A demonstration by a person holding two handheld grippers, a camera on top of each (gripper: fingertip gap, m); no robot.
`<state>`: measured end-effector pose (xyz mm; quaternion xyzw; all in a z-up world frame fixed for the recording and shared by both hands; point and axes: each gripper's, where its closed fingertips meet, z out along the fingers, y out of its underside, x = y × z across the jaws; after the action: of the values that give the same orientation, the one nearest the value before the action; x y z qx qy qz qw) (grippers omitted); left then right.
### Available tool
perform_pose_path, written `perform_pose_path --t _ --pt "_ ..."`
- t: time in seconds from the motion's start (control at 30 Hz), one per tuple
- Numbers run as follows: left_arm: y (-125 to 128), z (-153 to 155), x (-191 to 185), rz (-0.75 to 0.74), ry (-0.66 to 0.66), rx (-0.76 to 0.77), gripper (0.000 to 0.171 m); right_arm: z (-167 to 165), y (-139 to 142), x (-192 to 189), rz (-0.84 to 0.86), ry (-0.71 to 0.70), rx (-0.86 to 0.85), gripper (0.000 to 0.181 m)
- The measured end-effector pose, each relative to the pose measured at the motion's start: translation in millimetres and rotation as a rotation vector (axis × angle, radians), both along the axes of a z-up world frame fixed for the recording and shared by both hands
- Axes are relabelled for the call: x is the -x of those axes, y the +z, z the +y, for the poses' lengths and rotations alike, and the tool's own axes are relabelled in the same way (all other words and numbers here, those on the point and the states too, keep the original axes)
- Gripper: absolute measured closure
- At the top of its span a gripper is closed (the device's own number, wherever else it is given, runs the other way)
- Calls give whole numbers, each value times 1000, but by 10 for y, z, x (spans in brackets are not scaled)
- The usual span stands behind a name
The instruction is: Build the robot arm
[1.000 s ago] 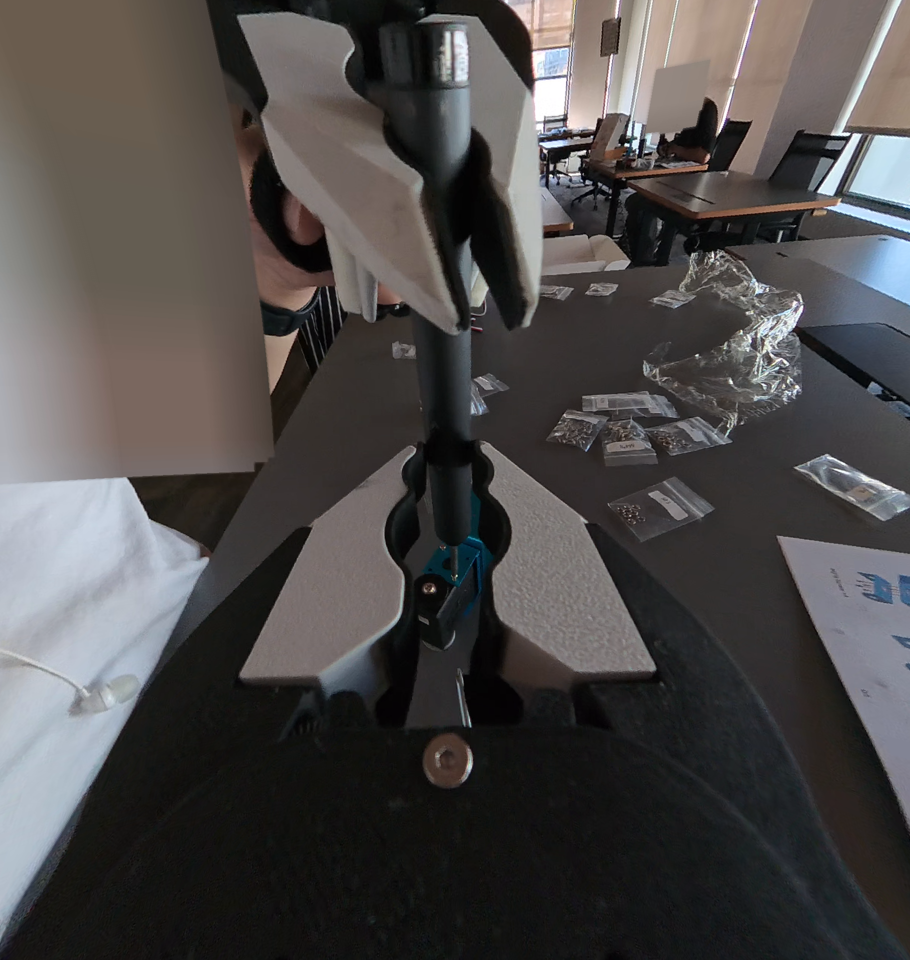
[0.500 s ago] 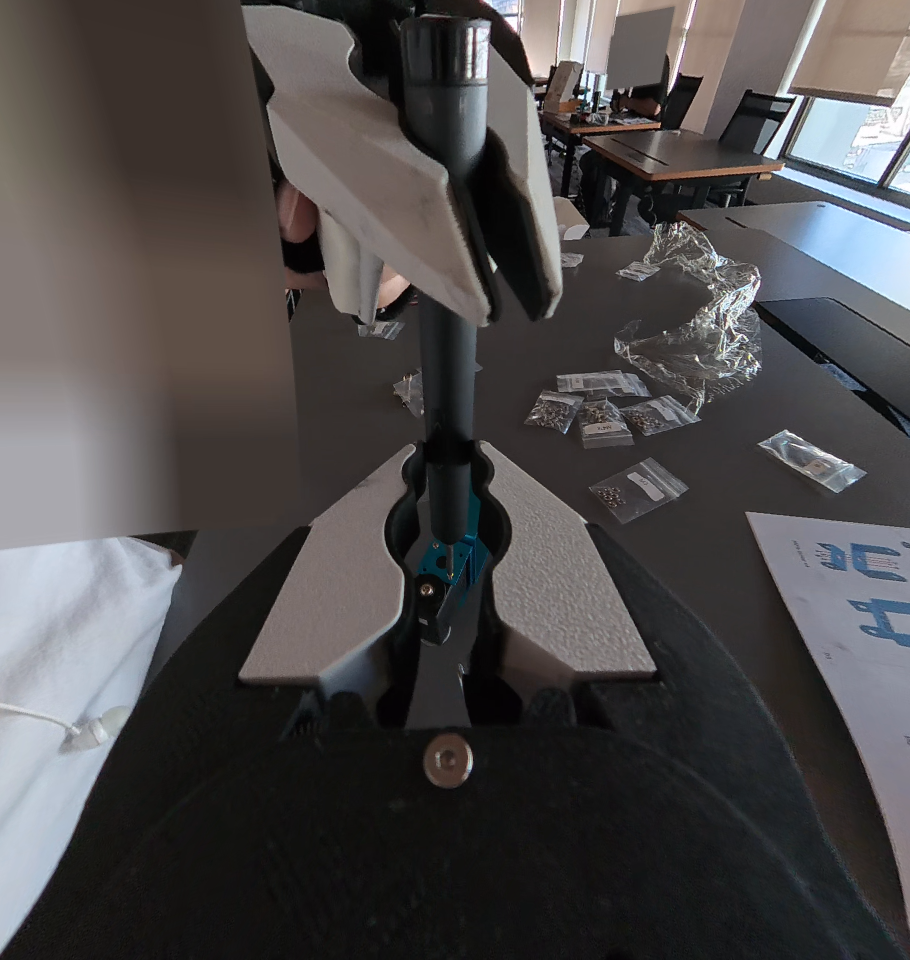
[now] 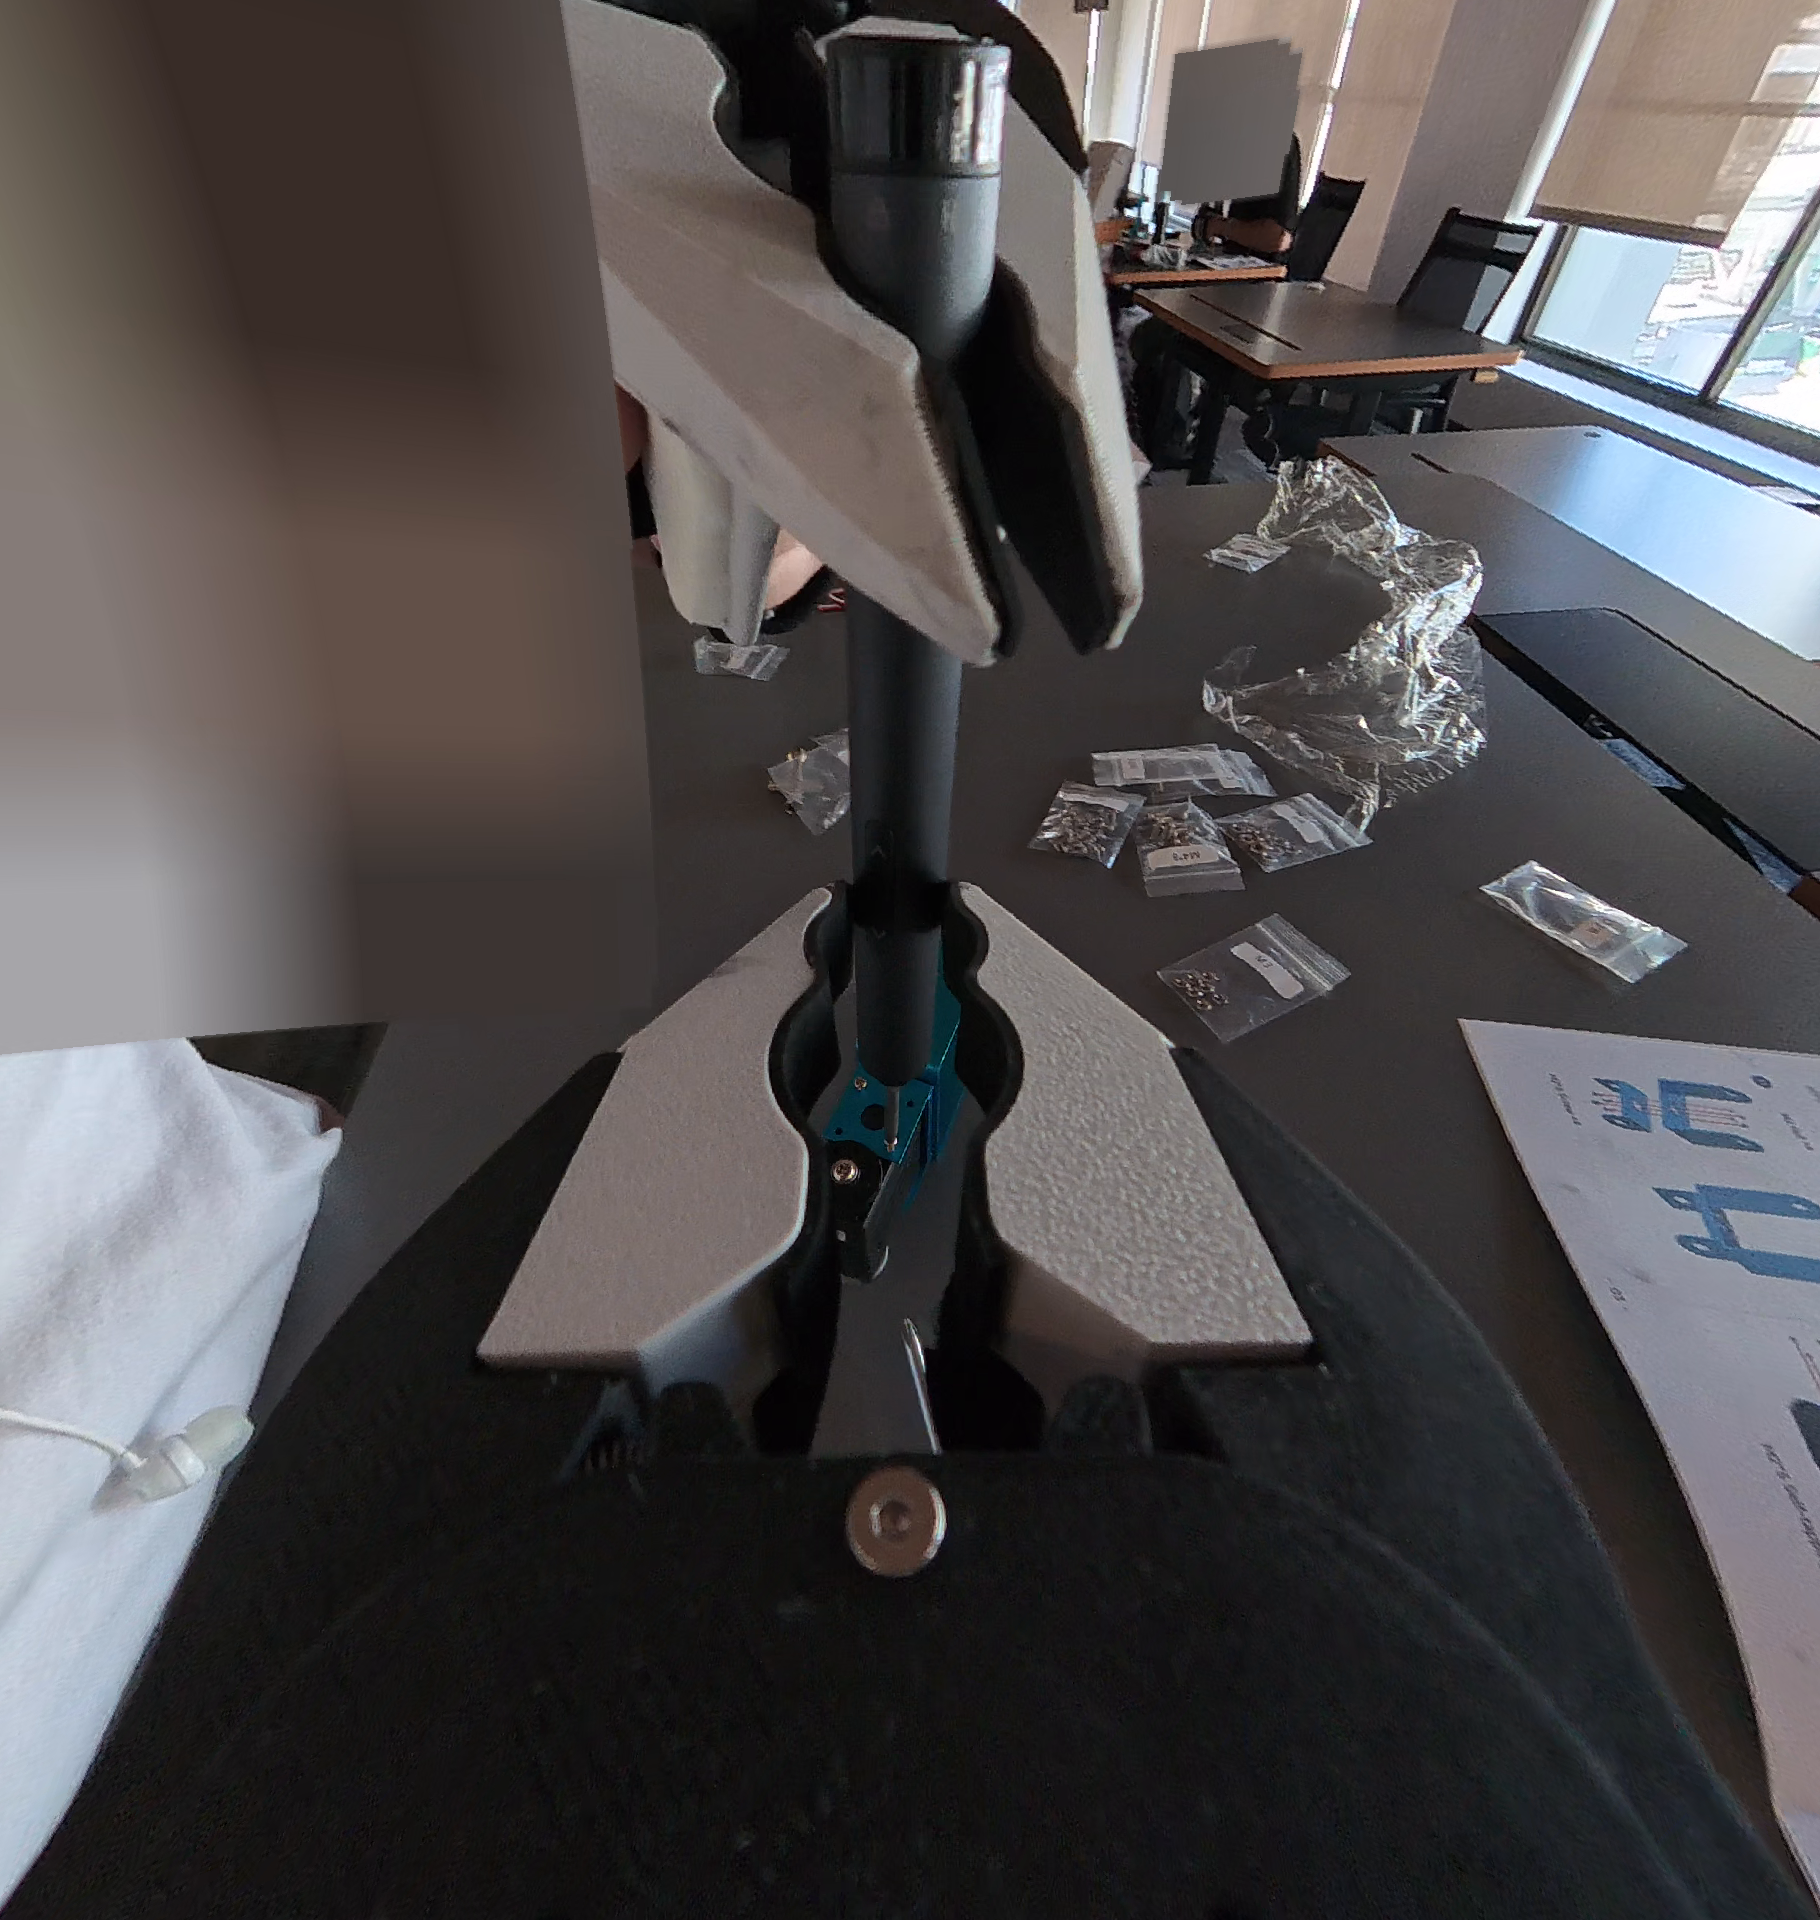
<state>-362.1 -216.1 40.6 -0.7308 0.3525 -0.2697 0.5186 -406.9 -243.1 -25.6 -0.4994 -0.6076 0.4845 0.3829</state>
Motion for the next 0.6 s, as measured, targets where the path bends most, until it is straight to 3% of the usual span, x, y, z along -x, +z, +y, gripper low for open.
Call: perform_pose_path --t 0.13,0.4,0.6 --pt "1 -25 -4 -4 -7 5 163 -20 -2 -3 1 73 20 165" --pt "-16 -140 -43 -55 -98 28 160 -107 -6 -27 -55 350 47 165" --pt "-27 -59 45 8 32 -27 162 -84 16 15 -73 402 61 163"
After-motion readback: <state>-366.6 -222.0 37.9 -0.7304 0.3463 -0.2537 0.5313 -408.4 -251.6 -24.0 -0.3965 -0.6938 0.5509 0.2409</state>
